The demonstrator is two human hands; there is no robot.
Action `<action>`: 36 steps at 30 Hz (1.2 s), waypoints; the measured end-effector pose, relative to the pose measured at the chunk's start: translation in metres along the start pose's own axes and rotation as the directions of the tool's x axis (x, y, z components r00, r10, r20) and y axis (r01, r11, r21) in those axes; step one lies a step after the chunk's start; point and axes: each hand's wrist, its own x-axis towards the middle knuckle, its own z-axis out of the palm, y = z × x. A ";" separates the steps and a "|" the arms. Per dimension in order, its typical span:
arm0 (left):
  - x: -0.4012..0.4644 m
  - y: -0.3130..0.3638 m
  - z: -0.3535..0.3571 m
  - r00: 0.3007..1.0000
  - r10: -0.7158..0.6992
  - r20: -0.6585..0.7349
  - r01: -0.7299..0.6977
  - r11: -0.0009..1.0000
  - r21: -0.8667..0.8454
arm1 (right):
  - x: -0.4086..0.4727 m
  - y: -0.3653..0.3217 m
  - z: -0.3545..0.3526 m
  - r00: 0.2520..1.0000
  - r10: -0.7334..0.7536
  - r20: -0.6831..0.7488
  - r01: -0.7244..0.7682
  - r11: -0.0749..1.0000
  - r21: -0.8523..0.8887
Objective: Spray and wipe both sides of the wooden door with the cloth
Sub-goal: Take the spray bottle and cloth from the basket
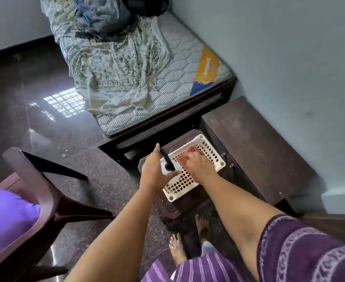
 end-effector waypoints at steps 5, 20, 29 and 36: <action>0.013 -0.022 0.012 0.999 -0.039 -0.027 0.037 0.996 -0.075 | 0.028 -0.015 0.026 0.990 0.074 0.117 -0.083 0.994 0.073; 0.035 -0.023 0.046 0.986 -0.165 0.006 0.157 0.923 -0.351 | 0.060 0.007 0.060 0.956 0.256 0.139 -0.272 0.956 0.109; 0.029 -0.020 0.062 0.981 -0.191 -0.042 0.162 0.915 -0.369 | 0.076 0.004 0.049 0.933 0.286 0.216 -0.319 0.938 0.133; 0.037 -0.027 0.063 0.974 -0.218 -0.066 0.190 0.938 -0.289 | 0.076 0.024 0.030 0.878 0.452 0.160 -0.479 0.817 0.320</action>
